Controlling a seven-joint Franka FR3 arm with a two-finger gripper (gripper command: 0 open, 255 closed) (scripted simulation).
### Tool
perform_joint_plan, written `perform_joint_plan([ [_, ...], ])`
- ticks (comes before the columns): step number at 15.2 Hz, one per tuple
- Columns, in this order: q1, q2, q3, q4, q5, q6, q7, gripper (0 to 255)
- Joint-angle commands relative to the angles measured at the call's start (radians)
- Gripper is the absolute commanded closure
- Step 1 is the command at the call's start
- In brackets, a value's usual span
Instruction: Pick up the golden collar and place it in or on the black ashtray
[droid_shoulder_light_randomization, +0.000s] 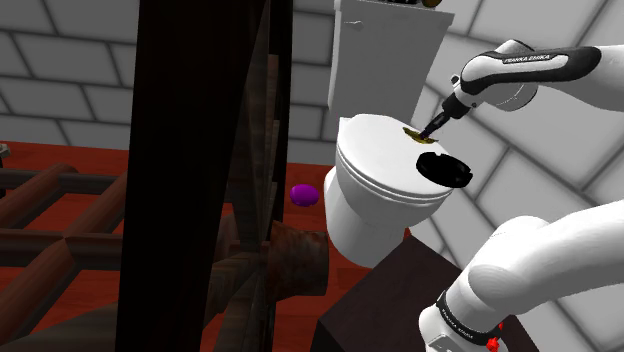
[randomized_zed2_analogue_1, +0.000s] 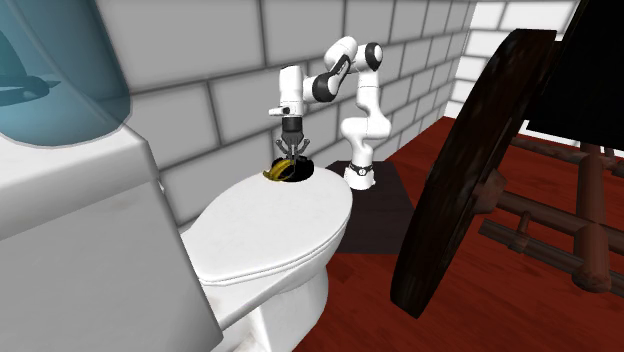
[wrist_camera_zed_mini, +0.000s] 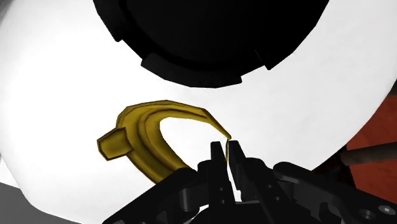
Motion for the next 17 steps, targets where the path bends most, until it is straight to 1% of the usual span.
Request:
perform_joint_plan([
  [1, -0.058, -0.086, 0.033, -0.069, -0.046, -0.016, 0.015, 255],
  [7, -0.223, -0.325, 0.088, -0.228, -0.132, -0.114, 0.011, 255],
  [8, -0.271, -0.397, 0.097, -0.266, -0.152, -0.155, 0.002, 255],
  [17, -0.282, -0.369, 0.042, -0.365, -0.179, -0.032, -0.030, 255],
])
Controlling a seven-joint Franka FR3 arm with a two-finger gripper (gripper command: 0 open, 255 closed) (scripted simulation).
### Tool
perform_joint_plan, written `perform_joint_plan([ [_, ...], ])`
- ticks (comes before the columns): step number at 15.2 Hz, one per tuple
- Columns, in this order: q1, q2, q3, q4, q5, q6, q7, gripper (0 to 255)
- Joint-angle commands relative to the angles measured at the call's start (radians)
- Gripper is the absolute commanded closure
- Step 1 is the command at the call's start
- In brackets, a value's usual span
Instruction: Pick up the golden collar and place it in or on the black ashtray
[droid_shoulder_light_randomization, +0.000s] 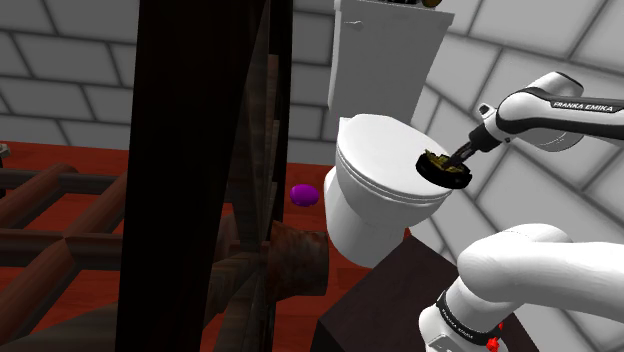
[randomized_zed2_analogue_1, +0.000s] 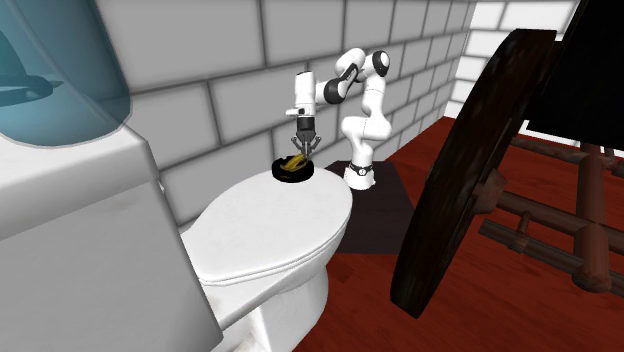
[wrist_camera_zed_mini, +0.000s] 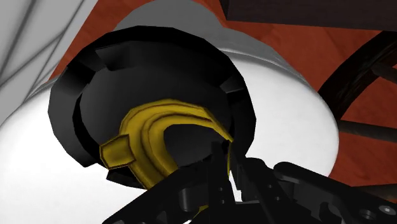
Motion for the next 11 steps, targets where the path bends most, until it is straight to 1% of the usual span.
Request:
perform_joint_plan([
  [1, -0.005, 0.010, -0.015, -0.027, -0.009, 0.031, -0.007, 255],
  [2, -0.005, 0.014, -0.020, -0.034, -0.011, 0.042, -0.010, 255],
  [10, -0.006, 0.014, -0.020, -0.034, -0.011, 0.042, -0.011, 255],
  [11, -0.005, 0.015, -0.020, -0.034, -0.011, 0.043, -0.010, 0],
])
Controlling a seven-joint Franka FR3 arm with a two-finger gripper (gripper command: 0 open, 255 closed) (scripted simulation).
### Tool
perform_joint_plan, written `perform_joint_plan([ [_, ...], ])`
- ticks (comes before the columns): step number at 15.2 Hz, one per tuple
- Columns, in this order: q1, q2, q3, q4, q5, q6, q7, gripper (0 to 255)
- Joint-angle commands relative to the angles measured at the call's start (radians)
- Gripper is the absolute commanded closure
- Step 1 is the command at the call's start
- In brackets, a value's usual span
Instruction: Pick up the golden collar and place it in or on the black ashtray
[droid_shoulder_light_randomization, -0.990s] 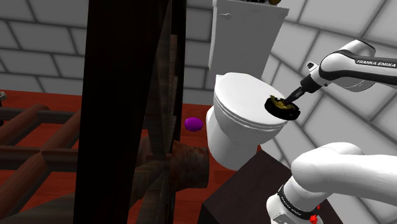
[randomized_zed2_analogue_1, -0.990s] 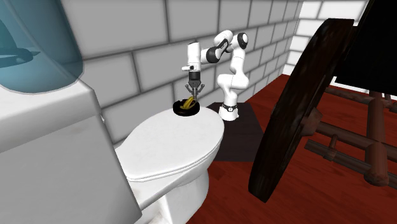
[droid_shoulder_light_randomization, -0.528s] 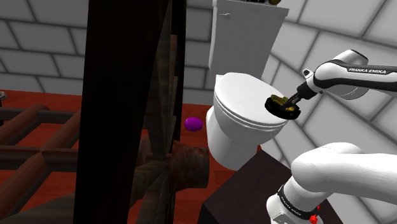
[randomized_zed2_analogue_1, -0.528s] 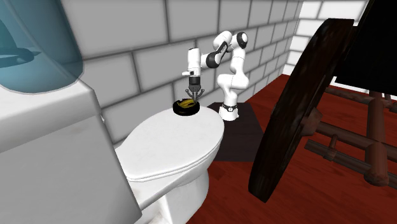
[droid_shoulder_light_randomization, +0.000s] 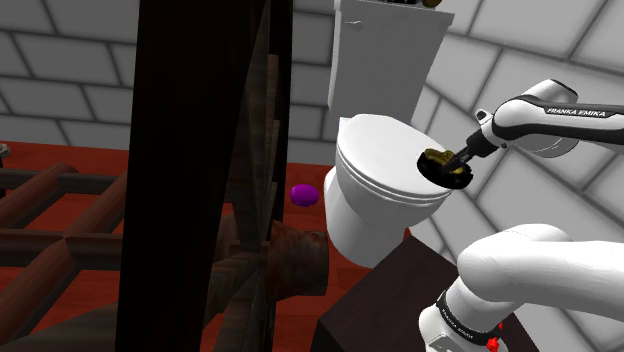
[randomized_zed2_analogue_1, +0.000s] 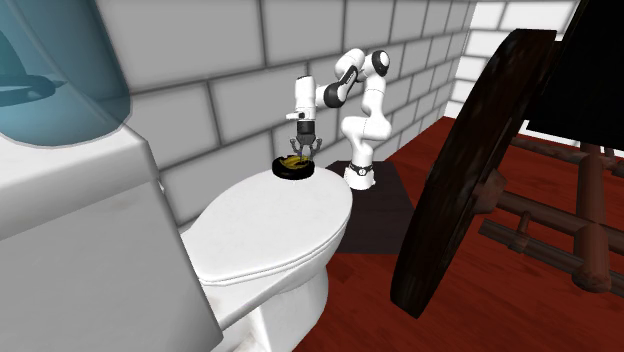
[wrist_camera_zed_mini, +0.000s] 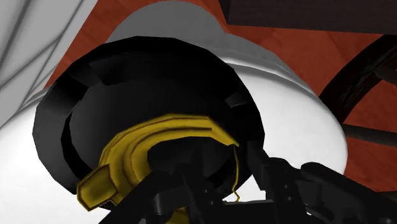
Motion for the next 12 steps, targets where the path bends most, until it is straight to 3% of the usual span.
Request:
perform_joint_plan([
  [1, 0.000, 0.001, 0.000, -0.001, 0.000, -0.001, 0.000, 0],
  [5, 0.000, 0.001, -0.001, -0.001, 0.000, -0.001, 0.000, 0],
  [9, -0.034, -0.077, 0.045, 0.077, 0.009, -0.160, 0.003, 0],
  [12, -0.034, -0.077, 0.045, 0.077, 0.010, -0.160, 0.003, 0],
])
